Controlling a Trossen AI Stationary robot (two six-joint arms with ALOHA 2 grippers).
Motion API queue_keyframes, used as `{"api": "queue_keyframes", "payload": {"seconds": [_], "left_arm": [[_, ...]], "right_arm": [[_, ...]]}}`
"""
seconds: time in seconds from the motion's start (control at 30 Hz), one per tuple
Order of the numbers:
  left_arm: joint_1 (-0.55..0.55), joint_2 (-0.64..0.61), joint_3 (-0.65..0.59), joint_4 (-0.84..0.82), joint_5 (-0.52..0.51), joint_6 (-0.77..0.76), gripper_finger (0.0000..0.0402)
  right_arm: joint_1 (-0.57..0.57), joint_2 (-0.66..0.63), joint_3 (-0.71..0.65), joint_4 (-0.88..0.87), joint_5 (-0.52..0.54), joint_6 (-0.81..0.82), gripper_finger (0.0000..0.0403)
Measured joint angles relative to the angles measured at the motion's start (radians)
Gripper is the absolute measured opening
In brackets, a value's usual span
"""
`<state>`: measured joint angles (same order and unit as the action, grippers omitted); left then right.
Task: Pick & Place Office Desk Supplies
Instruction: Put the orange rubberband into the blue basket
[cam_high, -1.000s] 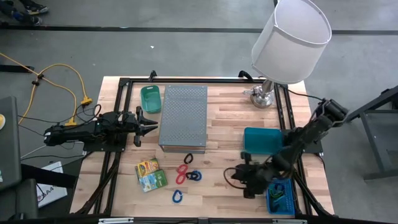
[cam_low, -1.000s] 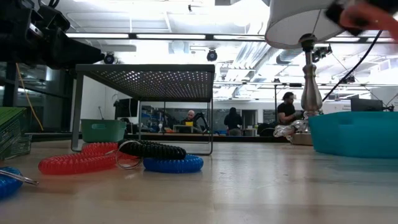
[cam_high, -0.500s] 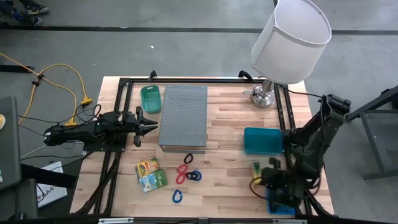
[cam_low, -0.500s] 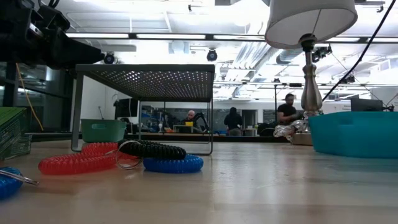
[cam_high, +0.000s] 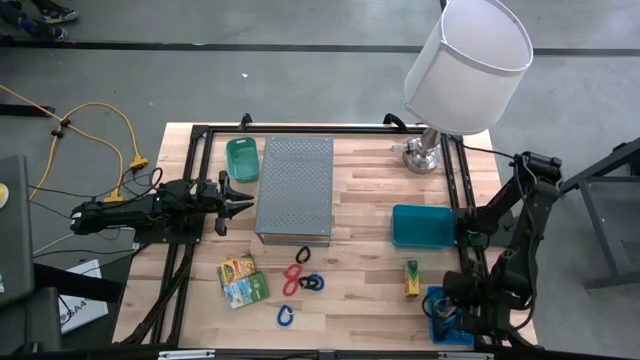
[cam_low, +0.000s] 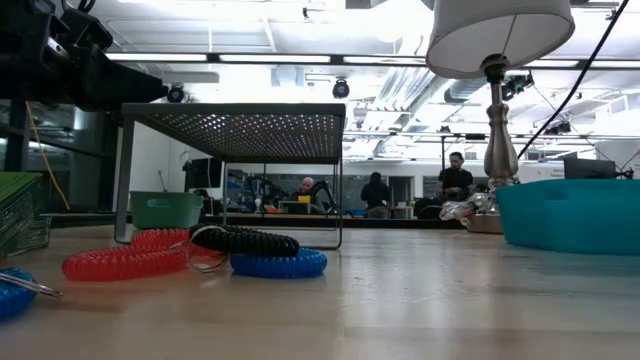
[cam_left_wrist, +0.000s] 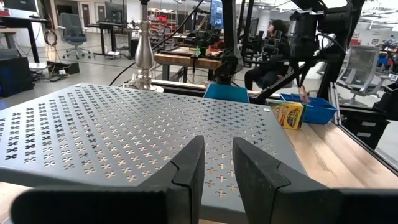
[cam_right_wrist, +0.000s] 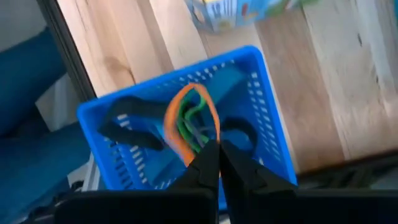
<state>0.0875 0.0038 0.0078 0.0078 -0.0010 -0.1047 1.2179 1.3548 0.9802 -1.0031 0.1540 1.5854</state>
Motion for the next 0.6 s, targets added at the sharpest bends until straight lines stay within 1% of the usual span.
{"api": "queue_keyframes", "payload": {"seconds": [0.23,0.4,0.6], "left_arm": [[0.0,0.0,0.0,0.0,0.0,0.0,0.0079],[0.0,0.0,0.0,0.0,0.0,0.0,0.0079],[0.0,0.0,0.0,0.0,0.0,0.0,0.0079]], "right_arm": [[0.0,0.0,0.0,-0.012,-0.008,0.001,0.0002],[0.0,0.0,0.0,-0.011,-0.04,0.028,0.0002],[0.0,0.0,0.0,-0.008,-0.041,0.037,0.0002]]}}
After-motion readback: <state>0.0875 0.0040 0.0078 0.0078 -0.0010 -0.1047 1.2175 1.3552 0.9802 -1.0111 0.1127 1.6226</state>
